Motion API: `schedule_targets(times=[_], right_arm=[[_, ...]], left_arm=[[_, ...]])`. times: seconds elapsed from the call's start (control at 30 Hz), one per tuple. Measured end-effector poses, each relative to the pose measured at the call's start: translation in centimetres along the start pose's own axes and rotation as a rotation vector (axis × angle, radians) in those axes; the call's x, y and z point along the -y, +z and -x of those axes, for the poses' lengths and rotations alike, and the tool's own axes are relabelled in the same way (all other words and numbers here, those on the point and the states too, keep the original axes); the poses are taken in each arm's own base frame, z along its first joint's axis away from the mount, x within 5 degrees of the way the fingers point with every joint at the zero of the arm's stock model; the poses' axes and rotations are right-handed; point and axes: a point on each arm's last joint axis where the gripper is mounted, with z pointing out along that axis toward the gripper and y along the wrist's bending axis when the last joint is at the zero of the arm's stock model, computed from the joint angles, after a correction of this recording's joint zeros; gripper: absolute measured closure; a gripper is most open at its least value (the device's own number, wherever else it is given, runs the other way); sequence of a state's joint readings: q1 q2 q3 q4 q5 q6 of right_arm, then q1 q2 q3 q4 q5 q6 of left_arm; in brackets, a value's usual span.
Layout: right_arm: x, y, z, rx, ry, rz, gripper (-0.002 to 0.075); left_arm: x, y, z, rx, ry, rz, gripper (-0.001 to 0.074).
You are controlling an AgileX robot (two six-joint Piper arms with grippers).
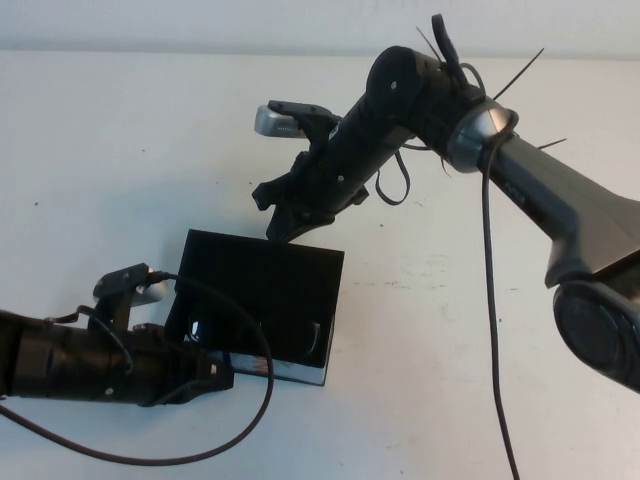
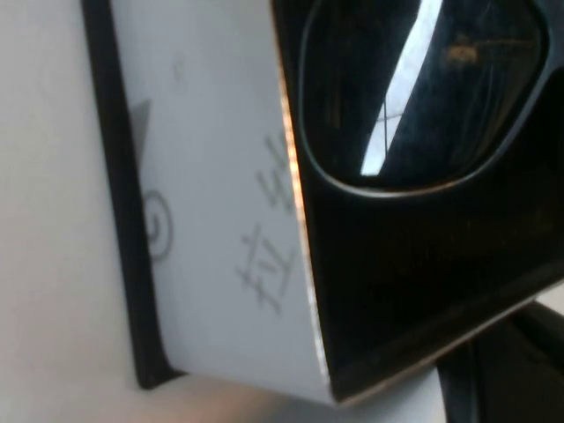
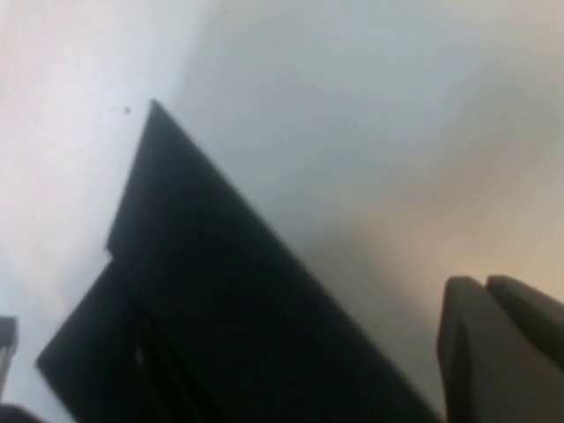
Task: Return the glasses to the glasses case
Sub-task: Close the glasses case
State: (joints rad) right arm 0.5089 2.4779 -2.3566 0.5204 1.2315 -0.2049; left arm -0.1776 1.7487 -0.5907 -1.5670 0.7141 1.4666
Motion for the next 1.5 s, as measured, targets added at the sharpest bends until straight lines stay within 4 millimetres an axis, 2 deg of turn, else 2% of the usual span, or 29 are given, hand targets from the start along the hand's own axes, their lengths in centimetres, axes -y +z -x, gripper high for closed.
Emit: schedule_targets(times=[0.37, 0.6, 0.73, 0.87, 1.07, 1.2, 1.5], right_arm=[[-2.2, -1.5, -2.1, -0.061, -0.018, 0.016, 0.0737], [-4.2, -3.4, -2.6, -0.045, -0.047, 0.022, 0.0737], [-5.9, -2.5, -3.8, -0.095, -0.065, 0.031, 0.0737], [-6.4, -1.4, -4.5, -0.134, -0.069, 0.036, 0.0737], [-6.8, -1.1, -4.7, -0.146, -0.076, 0.037, 0.0737], [-7.0, -1.0, -4.8, -0.148, -0.08, 0.038, 0.0737], [-7.8, -0.4, -5.1, -0.167, -0.117, 0.016, 0.0737]], left_arm=[[0.0, 0.0, 0.0, 0.001, -0.002, -0.001, 0.0738], [0.0, 0.0, 0.0, 0.001, 0.0, -0.001, 0.0738], [0.1, -0.1, -0.1, -0.011, 0.0, 0.003, 0.0738], [0.6, -1.0, -0.2, -0.039, 0.013, 0.027, 0.0738], [2.7, -4.2, -0.1, -0.039, 0.047, 0.098, 0.0738], [4.6, -7.1, -0.4, -0.025, 0.102, 0.165, 0.0738], [9.6, -14.2, -1.9, 0.237, 0.288, 0.245, 0.0738]])
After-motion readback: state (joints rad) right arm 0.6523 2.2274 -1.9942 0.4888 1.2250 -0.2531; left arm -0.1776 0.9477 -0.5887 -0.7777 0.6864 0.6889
